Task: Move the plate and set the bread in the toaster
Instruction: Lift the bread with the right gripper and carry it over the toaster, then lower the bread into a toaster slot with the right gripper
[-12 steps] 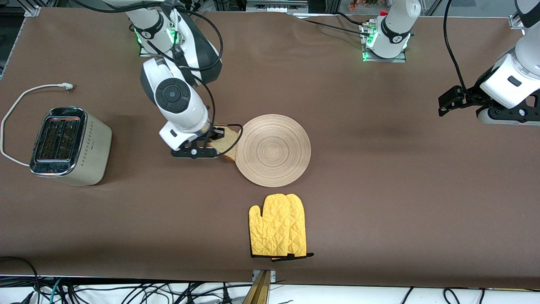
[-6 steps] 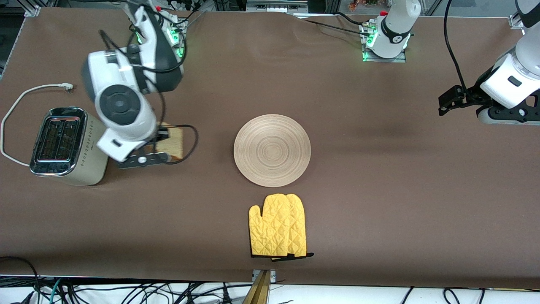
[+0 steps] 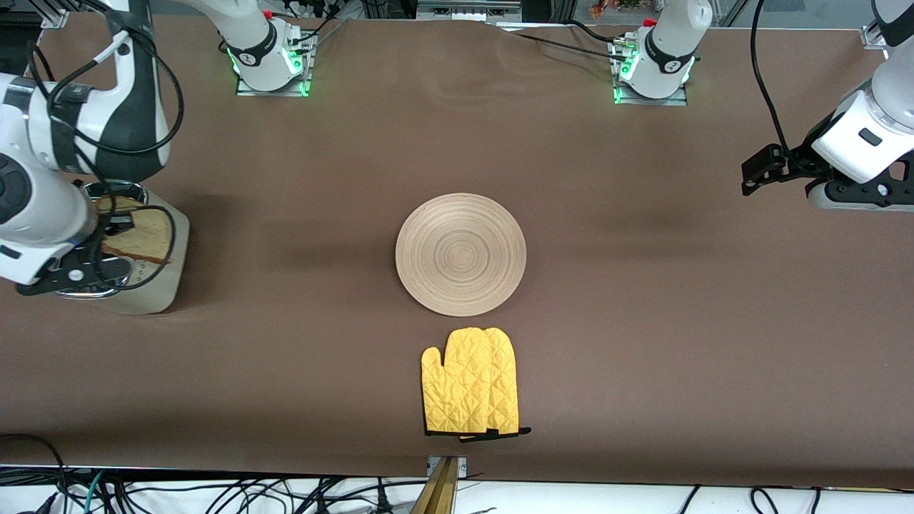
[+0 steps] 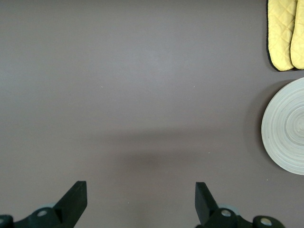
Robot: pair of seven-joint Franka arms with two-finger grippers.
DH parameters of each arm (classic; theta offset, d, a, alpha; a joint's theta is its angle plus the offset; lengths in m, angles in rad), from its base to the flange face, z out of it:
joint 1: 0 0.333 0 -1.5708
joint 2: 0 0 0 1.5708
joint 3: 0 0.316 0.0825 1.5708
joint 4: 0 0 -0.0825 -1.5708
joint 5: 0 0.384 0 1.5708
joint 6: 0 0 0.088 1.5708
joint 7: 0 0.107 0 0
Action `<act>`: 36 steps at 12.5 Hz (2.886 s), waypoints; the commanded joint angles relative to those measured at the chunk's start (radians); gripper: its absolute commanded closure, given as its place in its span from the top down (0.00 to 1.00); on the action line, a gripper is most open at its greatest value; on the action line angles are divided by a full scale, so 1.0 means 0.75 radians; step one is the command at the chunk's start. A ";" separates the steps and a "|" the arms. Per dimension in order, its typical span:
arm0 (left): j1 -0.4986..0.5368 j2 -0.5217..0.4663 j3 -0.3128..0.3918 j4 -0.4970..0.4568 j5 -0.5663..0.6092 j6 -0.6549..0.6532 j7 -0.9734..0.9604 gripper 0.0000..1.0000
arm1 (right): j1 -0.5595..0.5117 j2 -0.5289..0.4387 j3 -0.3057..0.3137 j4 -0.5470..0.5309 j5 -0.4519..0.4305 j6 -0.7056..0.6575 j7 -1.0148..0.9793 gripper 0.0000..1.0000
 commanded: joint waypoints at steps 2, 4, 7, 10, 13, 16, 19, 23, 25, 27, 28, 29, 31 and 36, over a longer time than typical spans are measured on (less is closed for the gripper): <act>-0.008 0.018 0.000 0.044 0.016 -0.032 -0.016 1.00 | 0.014 -0.010 -0.129 0.000 -0.046 -0.024 -0.090 0.00; -0.006 0.018 0.000 0.044 0.014 -0.032 -0.016 1.00 | 0.009 0.005 -0.164 -0.002 -0.068 -0.019 -0.068 0.00; -0.006 0.018 0.000 0.044 0.014 -0.032 -0.018 1.00 | -0.015 0.060 -0.178 -0.002 -0.078 0.001 -0.051 0.00; -0.010 0.018 -0.002 0.044 0.014 -0.032 -0.018 1.00 | -0.027 0.076 -0.178 -0.017 -0.080 0.023 -0.004 0.00; -0.014 0.018 -0.006 0.044 0.014 -0.032 -0.018 1.00 | -0.048 0.103 -0.178 -0.023 -0.078 0.024 0.002 0.00; -0.020 0.018 -0.008 0.044 0.014 -0.034 -0.020 1.00 | -0.050 0.129 -0.178 -0.031 -0.068 0.042 0.004 0.00; -0.020 0.018 -0.008 0.044 0.016 -0.034 -0.018 1.00 | -0.052 0.150 -0.178 -0.031 -0.066 0.058 0.033 0.00; -0.020 0.016 -0.004 0.044 0.016 -0.034 -0.018 1.00 | -0.052 0.189 -0.176 -0.031 -0.062 0.103 0.077 0.00; -0.020 0.018 -0.004 0.044 0.016 -0.034 -0.018 1.00 | -0.050 0.201 -0.172 -0.029 -0.062 0.124 0.104 0.00; -0.020 0.016 -0.004 0.044 0.014 -0.047 -0.020 1.00 | -0.046 0.219 -0.172 -0.029 -0.060 0.146 0.155 0.00; -0.022 0.018 -0.008 0.044 0.020 -0.047 -0.024 1.00 | -0.044 0.228 -0.170 -0.029 -0.060 0.150 0.166 0.00; -0.020 0.016 -0.004 0.044 0.016 -0.049 -0.024 1.00 | -0.040 0.228 -0.170 -0.029 -0.058 0.148 0.176 0.00; -0.020 0.016 -0.006 0.044 0.022 -0.051 -0.026 1.00 | -0.023 0.226 -0.168 -0.029 -0.054 0.140 0.221 0.00; -0.020 0.016 -0.008 0.044 0.029 -0.053 -0.030 1.00 | 0.016 0.219 -0.168 -0.027 0.016 0.130 0.252 1.00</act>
